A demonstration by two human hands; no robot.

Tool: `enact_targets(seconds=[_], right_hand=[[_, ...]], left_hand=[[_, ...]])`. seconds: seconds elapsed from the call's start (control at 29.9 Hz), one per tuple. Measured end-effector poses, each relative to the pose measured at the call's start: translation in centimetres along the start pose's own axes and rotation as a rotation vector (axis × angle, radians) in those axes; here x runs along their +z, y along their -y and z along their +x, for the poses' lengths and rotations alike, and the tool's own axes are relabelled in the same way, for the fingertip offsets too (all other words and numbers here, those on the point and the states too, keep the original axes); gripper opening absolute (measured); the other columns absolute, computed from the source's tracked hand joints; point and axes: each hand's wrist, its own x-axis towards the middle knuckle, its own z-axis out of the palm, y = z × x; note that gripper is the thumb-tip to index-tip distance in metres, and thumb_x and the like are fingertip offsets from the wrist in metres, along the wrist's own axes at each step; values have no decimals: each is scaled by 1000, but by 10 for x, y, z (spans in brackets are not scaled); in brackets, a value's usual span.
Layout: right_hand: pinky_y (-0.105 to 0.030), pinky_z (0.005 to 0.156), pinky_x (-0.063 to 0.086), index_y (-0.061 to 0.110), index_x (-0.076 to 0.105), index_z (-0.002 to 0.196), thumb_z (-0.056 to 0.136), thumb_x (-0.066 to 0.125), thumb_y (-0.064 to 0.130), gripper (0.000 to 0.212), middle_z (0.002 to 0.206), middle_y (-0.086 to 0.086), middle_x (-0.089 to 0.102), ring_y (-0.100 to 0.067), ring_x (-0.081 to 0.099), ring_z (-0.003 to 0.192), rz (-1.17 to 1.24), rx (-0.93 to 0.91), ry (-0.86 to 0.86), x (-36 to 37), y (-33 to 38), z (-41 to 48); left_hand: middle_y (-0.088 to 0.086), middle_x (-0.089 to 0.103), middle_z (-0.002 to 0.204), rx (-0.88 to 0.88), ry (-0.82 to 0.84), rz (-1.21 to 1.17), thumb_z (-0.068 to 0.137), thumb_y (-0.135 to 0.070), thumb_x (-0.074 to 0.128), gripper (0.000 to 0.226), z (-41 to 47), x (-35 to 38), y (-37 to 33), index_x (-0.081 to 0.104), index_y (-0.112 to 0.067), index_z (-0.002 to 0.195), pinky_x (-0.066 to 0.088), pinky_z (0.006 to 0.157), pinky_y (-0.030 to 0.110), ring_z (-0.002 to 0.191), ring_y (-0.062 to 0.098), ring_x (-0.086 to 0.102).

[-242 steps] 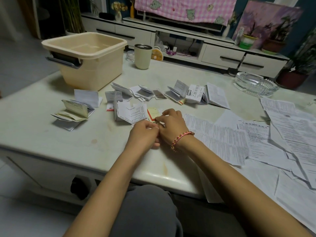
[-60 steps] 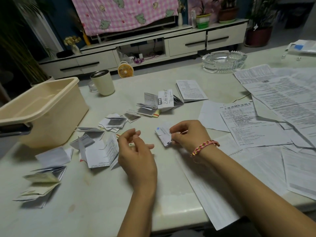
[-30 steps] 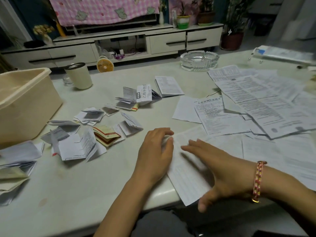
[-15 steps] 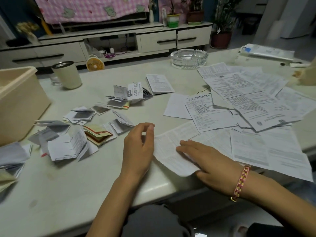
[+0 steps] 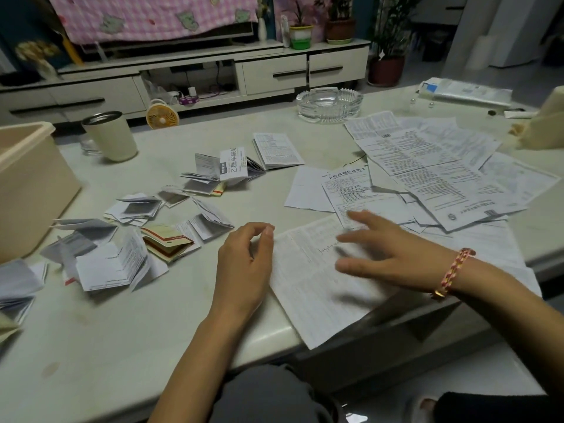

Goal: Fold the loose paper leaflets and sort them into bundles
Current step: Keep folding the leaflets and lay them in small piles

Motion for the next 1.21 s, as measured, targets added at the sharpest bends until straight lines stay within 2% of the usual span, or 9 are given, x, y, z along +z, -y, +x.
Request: enact_targets(seconds=[0.1,0.2,0.44,0.54,0.6,0.7,0.87,1.0,1.21], right_hand=[[-32,116,0,24,28,146,84,35,66,75,157,-7,-12,-21,-12,145,-332,98,11,6,-14,7],[-32,116,8,19,12,149,87,32,65,80,158,-8,-9,-22,0,146,-329,170,9,14,-20,12],[-33,114,12,14,19,147,92,32,57,71,158,-1,7,-20,11,143,-394,119,-257,21,-19,22],[-27,112,12,9,25,146,93,38,52,69,155,-4,18,-18,17,142,-258,-45,-469,16,-10,20],[-21,108,16,8,36,141,89,41,48,66,150,-5,32,-18,28,137,-113,-140,-579,18,-1,18],[-9,99,29,15,55,127,89,61,25,40,131,1,54,-7,47,120,250,-200,-688,23,11,17],[-11,80,50,25,67,90,80,65,-4,31,94,11,68,3,64,84,902,-163,-729,9,12,19],[-6,66,48,21,66,89,82,59,-9,31,90,17,64,11,59,68,959,-53,-734,1,5,24],[-18,79,46,27,50,114,80,66,5,43,98,11,55,-3,53,87,685,50,-780,1,3,39]], left_hand=[[-11,63,100,14,20,14,95,-25,48,13,-1,1,-1,61,-27,96,42,80,15,97,10,58],[-10,63,100,26,17,26,96,-26,48,14,0,1,1,62,-25,97,41,79,13,97,9,58],[-10,63,103,45,9,28,96,-23,48,16,-2,3,-1,63,-22,100,43,80,13,99,8,57],[-12,63,98,8,5,-93,95,-20,49,13,6,6,-13,61,-25,93,42,79,6,93,-2,58],[-4,66,102,-179,55,-401,96,-23,48,13,17,12,-25,61,-22,93,49,89,21,97,5,61],[7,63,112,-521,292,-867,95,-38,44,27,36,21,-42,58,-16,104,45,100,42,110,23,59],[13,61,125,-395,574,-909,88,-44,44,50,52,33,-47,55,-13,126,46,100,40,117,28,56],[13,61,126,-417,716,-917,89,-29,54,43,54,35,-37,54,-7,126,49,97,38,115,26,59],[6,72,97,-387,561,-793,90,-10,50,19,55,38,-33,65,-8,102,54,83,30,84,15,68]])
